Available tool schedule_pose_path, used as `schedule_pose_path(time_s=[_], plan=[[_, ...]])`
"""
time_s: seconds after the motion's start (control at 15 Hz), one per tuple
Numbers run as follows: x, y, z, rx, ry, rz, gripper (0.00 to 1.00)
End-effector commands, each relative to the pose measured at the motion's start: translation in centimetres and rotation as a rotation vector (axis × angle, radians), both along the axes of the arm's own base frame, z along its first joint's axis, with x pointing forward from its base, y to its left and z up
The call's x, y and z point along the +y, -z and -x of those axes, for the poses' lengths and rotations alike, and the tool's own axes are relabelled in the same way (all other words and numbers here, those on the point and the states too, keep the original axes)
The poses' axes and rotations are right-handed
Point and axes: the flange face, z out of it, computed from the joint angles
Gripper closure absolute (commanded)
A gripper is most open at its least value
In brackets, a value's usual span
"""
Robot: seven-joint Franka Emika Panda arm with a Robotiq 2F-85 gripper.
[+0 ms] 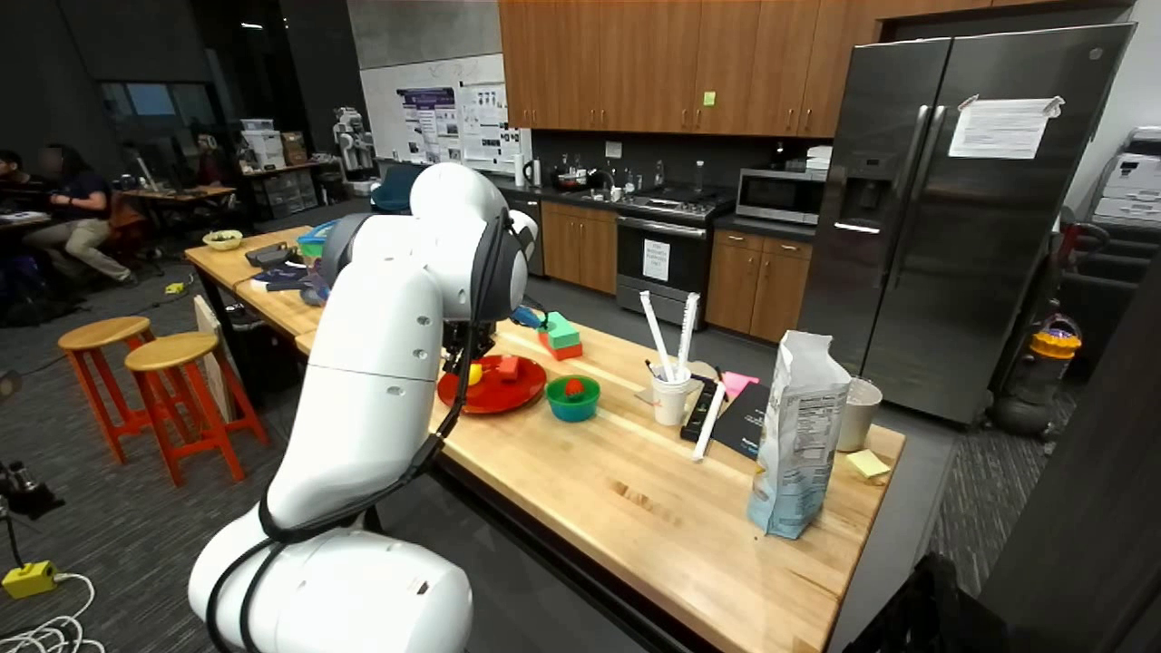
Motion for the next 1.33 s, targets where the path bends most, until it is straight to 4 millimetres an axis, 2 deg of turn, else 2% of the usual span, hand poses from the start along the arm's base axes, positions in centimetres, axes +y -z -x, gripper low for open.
schedule_pose_path(time_s=[0.0, 0.33, 0.67, 0.93, 1.27], plan=[[-0.9, 0.8, 1.0, 0.073, -0.008, 0.039, 0.94], [-1.8, 1.9, 1.4, 0.132, -0.019, 0.083, 0.94], [-2.8, 2.7, 0.9, 0.111, -0.020, 0.142, 0.94], [-3.2, 3.3, -0.1, 0.023, -0.019, 0.198, 0.94], [-3.1, 3.9, -1.6, -0.081, 0.008, 0.179, 0.94]])
